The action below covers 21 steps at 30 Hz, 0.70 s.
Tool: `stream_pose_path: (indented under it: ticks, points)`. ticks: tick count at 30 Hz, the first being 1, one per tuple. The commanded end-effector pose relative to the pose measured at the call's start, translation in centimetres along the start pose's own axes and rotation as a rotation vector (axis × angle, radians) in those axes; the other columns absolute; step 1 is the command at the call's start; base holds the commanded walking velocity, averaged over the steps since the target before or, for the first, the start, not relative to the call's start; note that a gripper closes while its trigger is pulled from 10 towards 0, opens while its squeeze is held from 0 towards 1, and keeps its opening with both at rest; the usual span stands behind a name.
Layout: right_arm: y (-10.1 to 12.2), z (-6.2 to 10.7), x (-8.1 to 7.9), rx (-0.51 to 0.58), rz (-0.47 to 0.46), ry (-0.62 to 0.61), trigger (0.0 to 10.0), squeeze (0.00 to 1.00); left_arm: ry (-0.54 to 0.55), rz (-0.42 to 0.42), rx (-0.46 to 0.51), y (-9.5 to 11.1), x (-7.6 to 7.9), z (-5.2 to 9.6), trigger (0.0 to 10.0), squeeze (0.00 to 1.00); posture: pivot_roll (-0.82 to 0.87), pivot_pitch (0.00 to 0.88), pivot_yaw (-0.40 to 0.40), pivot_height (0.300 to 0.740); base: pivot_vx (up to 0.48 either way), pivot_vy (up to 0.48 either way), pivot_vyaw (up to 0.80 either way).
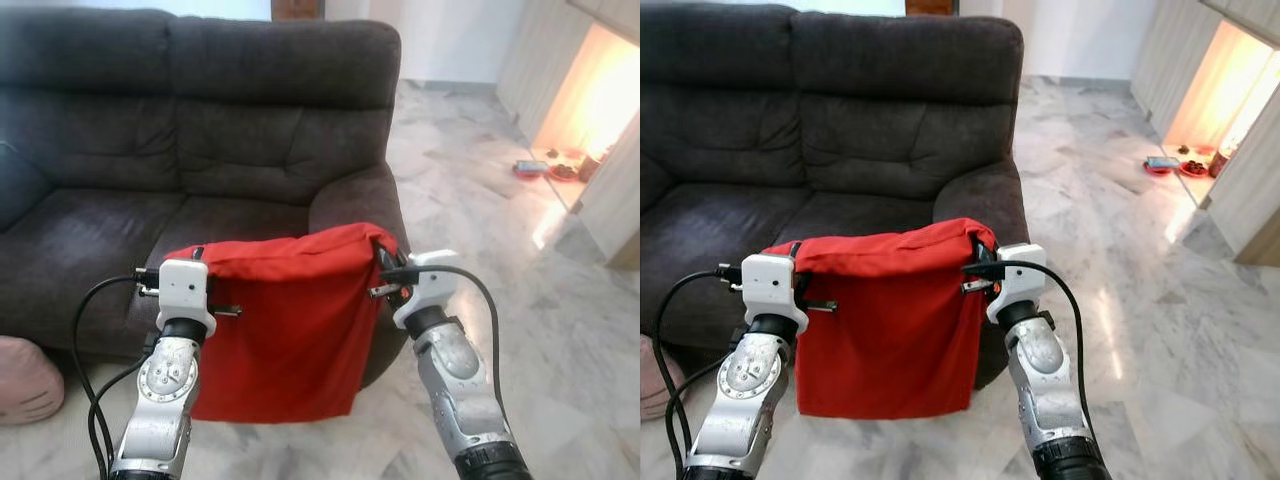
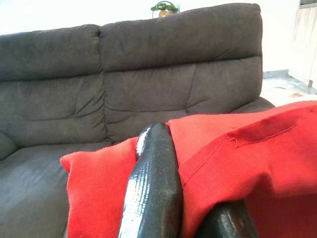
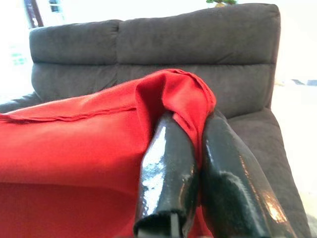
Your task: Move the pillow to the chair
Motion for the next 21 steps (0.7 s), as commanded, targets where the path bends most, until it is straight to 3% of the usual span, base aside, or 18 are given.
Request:
stream_pose_path:
  ticks: [1, 3, 15, 17, 21]
  points:
    - [1.44, -0.50, -0.40, 0.046, 0.002, 0.012, 10.0, 0.00, 0.019, 0.005, 0.104, 2.77, -0.64, -0.46, 10.0, 0.00, 0.06, 0.005, -0.028, 0.740, 0.000, 0.360, -0.80]
    - [1.46, -0.52, -0.43, 0.047, 0.003, 0.014, 10.0, 0.00, 0.019, 0.004, 0.104, 2.77, -0.66, -0.48, 10.0, 0.00, 0.06, 0.009, -0.027, 0.740, 0.000, 0.364, -0.80]
    - [1.59, -0.63, -0.31, 0.048, 0.006, 0.012, 10.0, 0.00, 0.022, 0.003, 0.104, 2.79, -0.77, -0.44, 10.0, 0.00, 0.06, 0.011, -0.026, 0.740, 0.000, 0.359, 0.00]
    - [1.54, -0.64, -0.32, 0.047, -0.001, 0.012, 10.0, 0.00, 0.022, 0.002, 0.105, 2.81, -0.76, -0.44, 10.0, 0.00, 0.06, 0.011, -0.026, 0.740, 0.000, 0.362, -0.80]
    - [1.65, -0.61, -0.36, 0.055, 0.004, 0.011, 10.0, 0.00, 0.020, -0.002, 0.111, 2.93, -0.73, -0.44, 10.0, 0.00, 0.06, 0.010, -0.027, 0.740, 0.000, 0.000, -0.40]
Point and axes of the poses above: a point about 5 cm out from each wrist's last joint towards the gripper, its own z axis pointing back from the gripper into the wrist, its own y axis along the axis of the wrist's last joint, x = y × z, the point moved 6 cm from there along -z, pointing out of the wrist towards the gripper, and after that the axes turned 2 degrees about -z, right-handed, at the moved point
